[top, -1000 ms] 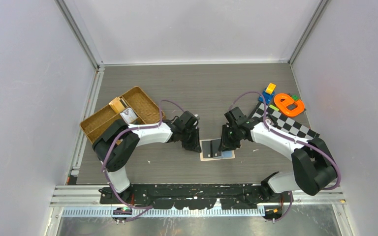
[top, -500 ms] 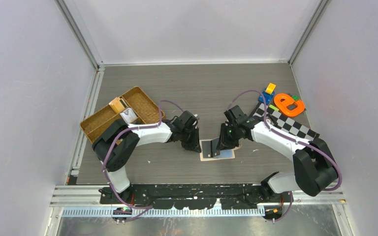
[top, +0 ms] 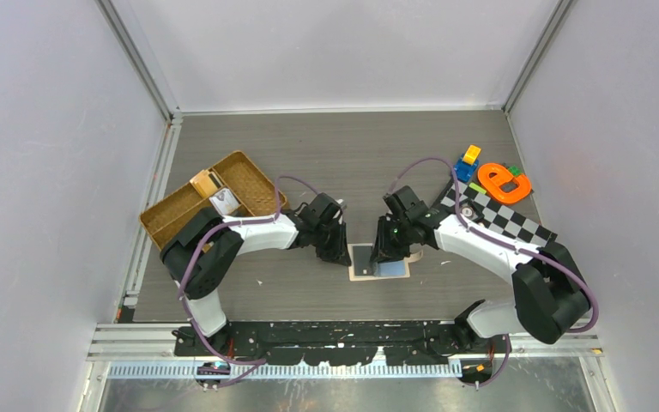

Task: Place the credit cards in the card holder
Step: Turn over the card slot in the card holder.

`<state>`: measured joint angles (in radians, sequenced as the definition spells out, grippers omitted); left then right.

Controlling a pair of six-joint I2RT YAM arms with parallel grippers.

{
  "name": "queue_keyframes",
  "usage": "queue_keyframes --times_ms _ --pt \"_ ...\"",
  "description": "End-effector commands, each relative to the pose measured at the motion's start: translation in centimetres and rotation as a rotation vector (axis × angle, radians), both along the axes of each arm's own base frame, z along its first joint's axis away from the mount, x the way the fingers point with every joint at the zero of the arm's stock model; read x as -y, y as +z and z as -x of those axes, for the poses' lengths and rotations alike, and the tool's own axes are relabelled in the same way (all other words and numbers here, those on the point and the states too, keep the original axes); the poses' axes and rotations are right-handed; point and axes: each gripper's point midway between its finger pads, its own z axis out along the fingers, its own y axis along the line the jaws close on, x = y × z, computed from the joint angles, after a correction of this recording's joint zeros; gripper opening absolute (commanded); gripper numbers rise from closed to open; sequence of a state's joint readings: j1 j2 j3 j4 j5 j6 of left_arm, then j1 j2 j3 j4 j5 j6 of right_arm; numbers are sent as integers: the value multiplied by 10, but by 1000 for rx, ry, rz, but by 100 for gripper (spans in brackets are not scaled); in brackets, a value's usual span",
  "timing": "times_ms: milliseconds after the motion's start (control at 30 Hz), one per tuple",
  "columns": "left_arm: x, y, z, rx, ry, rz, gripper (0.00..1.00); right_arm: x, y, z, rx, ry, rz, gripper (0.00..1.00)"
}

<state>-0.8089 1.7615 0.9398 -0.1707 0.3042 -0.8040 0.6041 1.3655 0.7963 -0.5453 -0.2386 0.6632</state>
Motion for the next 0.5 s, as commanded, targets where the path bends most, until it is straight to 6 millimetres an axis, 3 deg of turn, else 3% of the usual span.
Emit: queue_keyframes --times_ms 0,200,467 --pt "-6 -6 -1 7 6 -11 15 -22 20 -13 65 12 -58 24" --pt "-20 4 -4 39 40 -11 22 -33 4 -12 49 32 -43 24" --pt "-58 30 -1 103 66 -89 44 -50 -10 -17 57 44 -20 29"
